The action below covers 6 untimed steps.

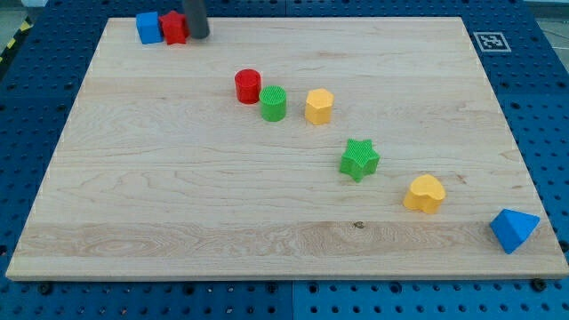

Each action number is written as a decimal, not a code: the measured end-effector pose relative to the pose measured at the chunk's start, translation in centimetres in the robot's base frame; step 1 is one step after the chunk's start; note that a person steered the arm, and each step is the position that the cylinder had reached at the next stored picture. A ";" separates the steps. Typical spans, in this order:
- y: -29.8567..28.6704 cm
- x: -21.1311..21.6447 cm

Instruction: Slightly push green circle left to yellow hexagon

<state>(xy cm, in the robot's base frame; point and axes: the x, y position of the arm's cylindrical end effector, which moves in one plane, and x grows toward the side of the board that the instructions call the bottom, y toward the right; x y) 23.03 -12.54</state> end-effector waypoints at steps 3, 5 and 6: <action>2.1 5.8; 0.7 12.4; 2.0 14.8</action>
<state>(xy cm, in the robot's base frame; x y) 37.85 -10.52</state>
